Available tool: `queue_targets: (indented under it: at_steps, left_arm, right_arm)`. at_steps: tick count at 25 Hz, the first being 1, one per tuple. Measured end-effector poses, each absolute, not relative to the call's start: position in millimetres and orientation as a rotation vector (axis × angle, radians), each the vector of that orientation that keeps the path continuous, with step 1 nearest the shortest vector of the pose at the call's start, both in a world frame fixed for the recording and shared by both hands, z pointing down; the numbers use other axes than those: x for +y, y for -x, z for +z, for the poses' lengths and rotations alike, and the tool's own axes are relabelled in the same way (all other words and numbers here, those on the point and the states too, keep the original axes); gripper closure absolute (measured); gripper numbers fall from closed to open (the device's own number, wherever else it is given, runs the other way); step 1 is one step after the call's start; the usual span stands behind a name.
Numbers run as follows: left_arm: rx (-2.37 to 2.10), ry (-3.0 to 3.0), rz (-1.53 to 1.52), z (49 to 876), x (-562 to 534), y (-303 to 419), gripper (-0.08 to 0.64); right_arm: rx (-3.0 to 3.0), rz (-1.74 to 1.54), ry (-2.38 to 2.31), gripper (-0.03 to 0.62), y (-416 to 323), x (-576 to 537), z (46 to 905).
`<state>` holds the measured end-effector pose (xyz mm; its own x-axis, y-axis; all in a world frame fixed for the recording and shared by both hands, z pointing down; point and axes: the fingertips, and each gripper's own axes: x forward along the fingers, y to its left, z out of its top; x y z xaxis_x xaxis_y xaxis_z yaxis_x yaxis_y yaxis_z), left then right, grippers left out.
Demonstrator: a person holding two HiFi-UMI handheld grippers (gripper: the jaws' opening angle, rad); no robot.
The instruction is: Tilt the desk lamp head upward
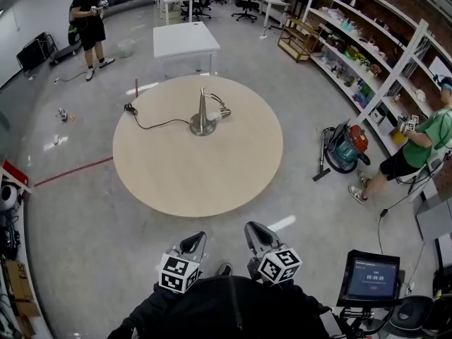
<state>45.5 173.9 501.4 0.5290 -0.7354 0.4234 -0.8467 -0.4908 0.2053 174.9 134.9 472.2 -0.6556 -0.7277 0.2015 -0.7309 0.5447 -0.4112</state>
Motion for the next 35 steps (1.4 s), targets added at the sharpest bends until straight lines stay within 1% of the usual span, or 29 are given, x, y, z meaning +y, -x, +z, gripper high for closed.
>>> queue_targets:
  at_steps: [11,17,25,35]
  left_arm:
    - [-1.320,-2.352,0.441,512,142,-77,0.552]
    - [-1.273,-2.374,0.466,528,101,-89,0.554]
    - [-1.207,-2.417,0.484,518,57,-73,0.552]
    - [-1.143,-2.426,0.443,524,-16,-28,0.554]
  right_arm:
    - [-2.747,0.837,-1.273,0.574,-208,100,496]
    - [-2.720,0.867,-1.334,0.575,-223,63,512]
    - [-2.675,0.875,-1.413,0.575,-208,25,504]
    - [-2.596,0.851,-1.478,0.575,-165,-41,507]
